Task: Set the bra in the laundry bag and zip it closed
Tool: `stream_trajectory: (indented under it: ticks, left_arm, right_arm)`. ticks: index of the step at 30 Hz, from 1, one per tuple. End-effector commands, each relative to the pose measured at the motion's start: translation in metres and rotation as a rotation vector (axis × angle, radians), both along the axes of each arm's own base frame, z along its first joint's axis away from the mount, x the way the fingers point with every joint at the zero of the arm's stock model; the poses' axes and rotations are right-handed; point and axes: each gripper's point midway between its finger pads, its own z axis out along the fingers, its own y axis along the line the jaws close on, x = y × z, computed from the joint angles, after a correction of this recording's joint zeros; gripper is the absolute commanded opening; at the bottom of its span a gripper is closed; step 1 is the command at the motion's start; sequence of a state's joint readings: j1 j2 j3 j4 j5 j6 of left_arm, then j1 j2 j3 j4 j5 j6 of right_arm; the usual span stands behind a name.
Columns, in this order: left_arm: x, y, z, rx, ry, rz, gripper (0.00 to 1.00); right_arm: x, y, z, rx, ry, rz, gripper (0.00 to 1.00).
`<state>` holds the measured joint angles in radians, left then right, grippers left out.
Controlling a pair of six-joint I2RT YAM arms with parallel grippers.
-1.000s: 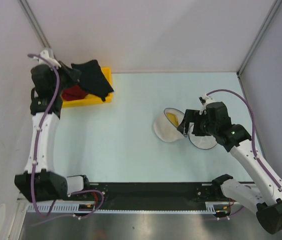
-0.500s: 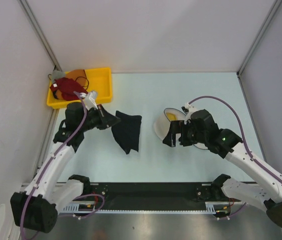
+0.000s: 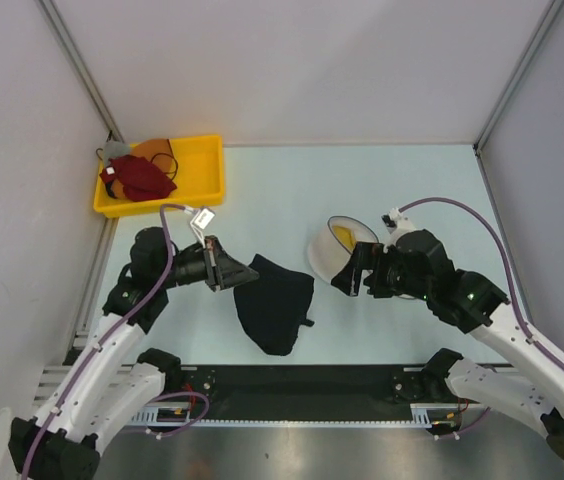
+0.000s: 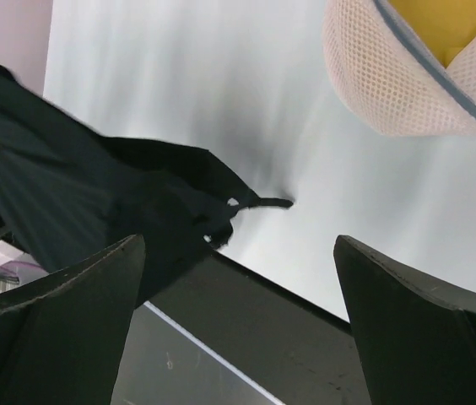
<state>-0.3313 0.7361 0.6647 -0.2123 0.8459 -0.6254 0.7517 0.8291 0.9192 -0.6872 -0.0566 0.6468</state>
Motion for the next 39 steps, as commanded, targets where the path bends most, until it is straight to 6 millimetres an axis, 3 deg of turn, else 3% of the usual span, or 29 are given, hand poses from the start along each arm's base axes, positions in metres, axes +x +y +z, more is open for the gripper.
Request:
stream_trajectory:
  ticks: [1, 3, 8, 15, 19, 20, 23, 24, 30, 31, 34, 39]
  left_arm:
    - [0.023, 0.011, -0.048, 0.160, 0.080, 0.106, 0.00]
    - [0.039, 0.021, -0.076, 0.260, 0.163, 0.185, 0.00]
    - [0.076, 0.044, -0.102, 0.352, 0.181, 0.341, 0.00]
    - [0.090, 0.069, -0.130, 0.490, 0.196, 0.444, 0.00]
    - [0.091, 0.082, -0.144, 0.514, 0.229, 0.498, 0.00]
    - [0.093, 0.085, -0.144, 0.512, 0.234, 0.512, 0.00]
    - [0.092, 0.087, -0.140, 0.498, 0.219, 0.527, 0.00]
    - [0.091, 0.087, -0.139, 0.493, 0.215, 0.526, 0.00]
    - [0.083, 0.050, -0.099, 0.333, 0.102, 0.314, 0.00]
    - [0.080, 0.041, -0.087, 0.296, 0.082, 0.255, 0.00]
    - [0.073, 0.028, -0.076, 0.248, 0.054, 0.150, 0.00]
    - [0.060, 0.013, -0.079, 0.205, 0.088, 0.014, 0.00]
  right_arm:
    - [0.005, 0.002, 0.009, 0.019, 0.007, -0.045, 1.00]
    - [0.008, 0.007, 0.005, 0.006, 0.014, -0.041, 1.00]
    - [0.018, 0.022, -0.004, -0.004, 0.019, -0.019, 1.00]
    - [0.023, 0.047, -0.040, -0.013, 0.040, 0.039, 1.00]
    - [0.033, 0.076, -0.056, 0.021, 0.053, 0.101, 1.00]
    - [0.031, 0.085, -0.068, 0.006, 0.084, 0.127, 1.00]
    - [0.029, 0.108, -0.073, 0.022, 0.080, 0.184, 1.00]
    - [0.025, 0.116, -0.085, 0.000, 0.104, 0.214, 1.00]
    - [0.022, 0.150, -0.091, 0.032, 0.087, 0.360, 1.00]
    - [0.022, 0.153, -0.090, 0.037, 0.065, 0.389, 1.00]
    - [0.019, 0.158, -0.085, 0.049, 0.051, 0.444, 1.00]
    - [0.020, 0.150, -0.068, 0.046, -0.020, 0.462, 1.00]
